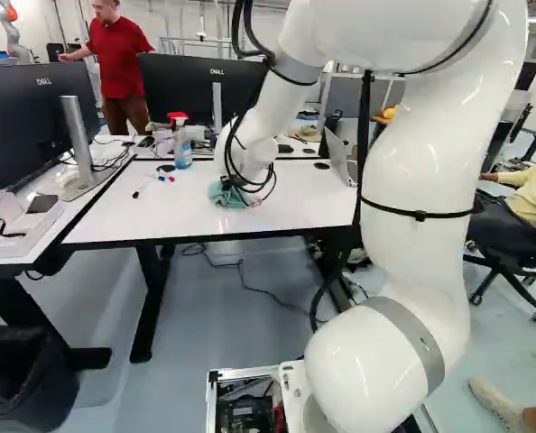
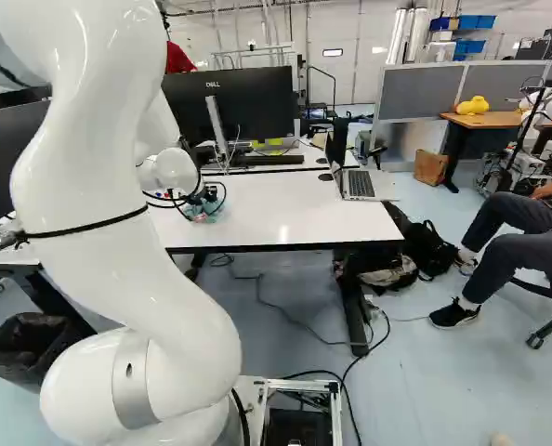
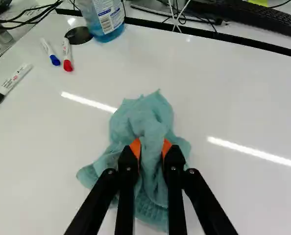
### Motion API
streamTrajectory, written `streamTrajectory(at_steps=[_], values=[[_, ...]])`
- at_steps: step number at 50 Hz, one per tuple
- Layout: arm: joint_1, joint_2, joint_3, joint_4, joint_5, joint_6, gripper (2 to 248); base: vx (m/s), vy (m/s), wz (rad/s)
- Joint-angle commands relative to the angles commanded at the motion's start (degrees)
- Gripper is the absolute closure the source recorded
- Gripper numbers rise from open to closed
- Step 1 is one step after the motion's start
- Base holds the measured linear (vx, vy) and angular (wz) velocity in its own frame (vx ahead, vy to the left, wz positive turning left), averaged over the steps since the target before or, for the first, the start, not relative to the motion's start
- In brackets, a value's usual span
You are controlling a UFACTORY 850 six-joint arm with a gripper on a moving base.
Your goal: Clean the table with the green towel
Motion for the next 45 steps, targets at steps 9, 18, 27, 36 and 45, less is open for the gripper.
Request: streamTrajectory(at_steps=[9,18,27,36,45], values=[[0.5,-1.5,-1.8,0.0,0.0,0.0,185,0.000,0.000,0.000],[2.0,-1.8,-2.2,0.0,0.0,0.0,185,0.000,0.000,0.000],[3.5,-1.2,-1.5,0.0,0.0,0.0,185,0.000,0.000,0.000],[4.8,0.1,0.1,0.0,0.0,0.0,185,0.000,0.000,0.000],[5.6,2.0,2.4,0.0,0.0,0.0,185,0.000,0.000,0.000]])
